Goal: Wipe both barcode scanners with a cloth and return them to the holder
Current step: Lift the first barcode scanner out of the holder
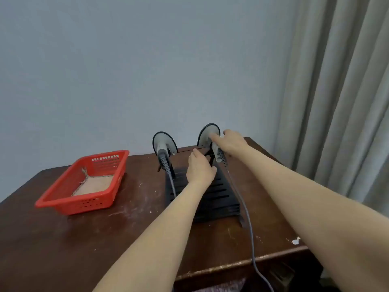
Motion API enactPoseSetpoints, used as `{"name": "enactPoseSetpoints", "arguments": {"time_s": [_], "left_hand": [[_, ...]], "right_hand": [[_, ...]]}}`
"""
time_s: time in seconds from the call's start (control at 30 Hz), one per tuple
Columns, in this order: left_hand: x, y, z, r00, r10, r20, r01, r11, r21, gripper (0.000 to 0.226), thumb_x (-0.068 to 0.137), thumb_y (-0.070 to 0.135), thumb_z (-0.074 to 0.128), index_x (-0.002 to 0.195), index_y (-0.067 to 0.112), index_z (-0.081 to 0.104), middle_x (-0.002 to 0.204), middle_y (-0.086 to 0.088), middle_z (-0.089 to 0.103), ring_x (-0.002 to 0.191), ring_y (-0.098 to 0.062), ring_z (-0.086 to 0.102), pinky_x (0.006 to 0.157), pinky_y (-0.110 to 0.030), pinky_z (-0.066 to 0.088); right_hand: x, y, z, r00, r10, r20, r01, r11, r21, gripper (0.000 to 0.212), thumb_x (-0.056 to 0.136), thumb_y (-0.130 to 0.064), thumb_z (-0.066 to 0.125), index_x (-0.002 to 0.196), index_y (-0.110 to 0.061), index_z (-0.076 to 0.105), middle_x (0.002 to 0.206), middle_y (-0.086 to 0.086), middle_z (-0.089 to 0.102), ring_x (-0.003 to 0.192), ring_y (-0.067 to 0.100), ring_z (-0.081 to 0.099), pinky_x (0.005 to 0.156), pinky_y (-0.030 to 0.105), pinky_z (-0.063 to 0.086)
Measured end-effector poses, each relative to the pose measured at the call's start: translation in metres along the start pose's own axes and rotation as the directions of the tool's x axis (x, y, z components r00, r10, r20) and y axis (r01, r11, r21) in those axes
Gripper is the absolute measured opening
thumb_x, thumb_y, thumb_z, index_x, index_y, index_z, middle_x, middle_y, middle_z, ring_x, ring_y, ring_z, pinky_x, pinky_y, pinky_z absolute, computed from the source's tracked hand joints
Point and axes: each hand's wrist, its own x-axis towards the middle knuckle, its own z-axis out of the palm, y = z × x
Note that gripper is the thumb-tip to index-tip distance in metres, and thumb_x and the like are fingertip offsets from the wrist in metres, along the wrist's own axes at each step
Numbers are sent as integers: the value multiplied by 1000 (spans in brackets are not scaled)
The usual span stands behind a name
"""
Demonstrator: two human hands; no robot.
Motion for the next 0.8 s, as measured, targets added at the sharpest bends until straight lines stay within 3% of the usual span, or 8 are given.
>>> {"name": "enactPoseSetpoints", "arguments": {"time_s": [0.13, 0.27, 0.53, 0.8], "left_hand": [[6, 0, 6, 1000, -11, -17, 10, 1000, -30, 87, 88, 27, 65, 151, 6, 9, 152, -9, 28, 137, -25, 35, 96, -38, 45], [9, 0, 9, 1000, 9, -28, -10, 999, -44, 66, 87, 25, 66, 141, 11, 32, 139, -9, 44, 124, -25, 47, 84, -35, 47], [15, -2, 12, 998, -36, -47, 35, 999, -28, 41, 88, 23, 67, 117, 3, 47, 118, -13, 60, 104, -30, 61, 69, -34, 47], [20, -4, 19, 997, 40, -58, -41, 999, -18, 40, 91, 23, 61, 120, 3, 43, 121, -14, 56, 108, -30, 58, 76, -35, 46]], "right_hand": [[1, -8, 4, 997, -9, 77, 8, 1000, 15, 45, 88, -48, 55, 97, -3, 53, 93, 8, 55, 82, 22, 53, 64, 30, 41], [4, -13, 10, 996, -6, 89, 12, 998, -69, 36, 85, -38, 62, 68, -12, 45, 68, 1, 51, 64, 15, 50, 51, 24, 36], [9, -15, 16, 991, 59, 117, -58, 998, -13, 25, 76, -12, 60, 62, -12, 39, 60, 0, 42, 52, 15, 39, 47, 24, 30], [17, -12, 25, 996, 51, 73, -54, 998, 39, 27, 75, -6, 54, 61, -15, 32, 58, -1, 37, 49, 14, 33, 44, 24, 25]]}}
